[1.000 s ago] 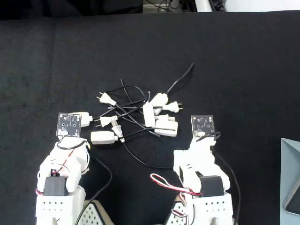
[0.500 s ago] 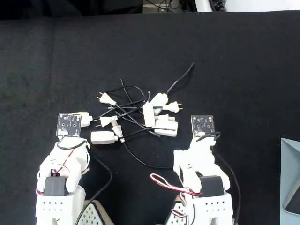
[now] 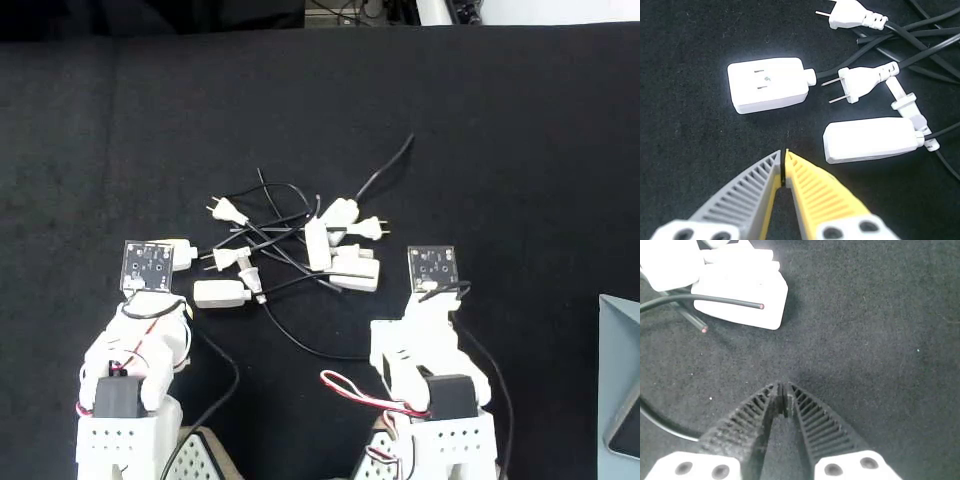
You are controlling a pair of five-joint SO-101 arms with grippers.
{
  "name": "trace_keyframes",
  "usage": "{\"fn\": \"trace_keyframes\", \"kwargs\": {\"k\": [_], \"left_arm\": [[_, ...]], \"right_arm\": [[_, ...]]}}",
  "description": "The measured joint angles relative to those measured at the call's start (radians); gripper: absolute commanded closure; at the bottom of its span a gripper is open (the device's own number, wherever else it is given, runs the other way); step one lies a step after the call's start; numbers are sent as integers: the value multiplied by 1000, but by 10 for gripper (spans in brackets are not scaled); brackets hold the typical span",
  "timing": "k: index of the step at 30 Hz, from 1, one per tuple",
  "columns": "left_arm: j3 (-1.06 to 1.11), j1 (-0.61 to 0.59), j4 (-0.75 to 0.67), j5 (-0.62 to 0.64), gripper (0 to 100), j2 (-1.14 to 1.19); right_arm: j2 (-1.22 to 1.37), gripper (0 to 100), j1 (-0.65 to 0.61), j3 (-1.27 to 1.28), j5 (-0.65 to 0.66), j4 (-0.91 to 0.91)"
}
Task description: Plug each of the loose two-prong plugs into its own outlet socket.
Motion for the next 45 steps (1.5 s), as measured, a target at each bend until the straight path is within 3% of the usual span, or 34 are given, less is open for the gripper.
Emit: {"fn": "trace_keyframes", "kwargs": {"k": [6, 15, 23, 31, 36, 40, 45], "left_arm": [[0, 0, 8, 0, 970, 0], [-12, 38, 181, 5, 970, 0], [-180, -112, 206, 2, 970, -6], [-152, -256, 12, 2, 970, -2], [-133, -339, -35, 2, 970, -6], [-127, -361, -37, 2, 970, -6], [-95, -362, -37, 2, 970, -6]], "right_arm": [[0, 984, 0, 0, 0, 0], [0, 984, 0, 0, 0, 0], [0, 984, 0, 0, 0, 0], [0, 984, 0, -123, 0, -55], [0, 983, -3, -265, 5, -106], [9, 983, -95, -396, 60, -115], [241, 982, -201, -555, 72, -164]]}}
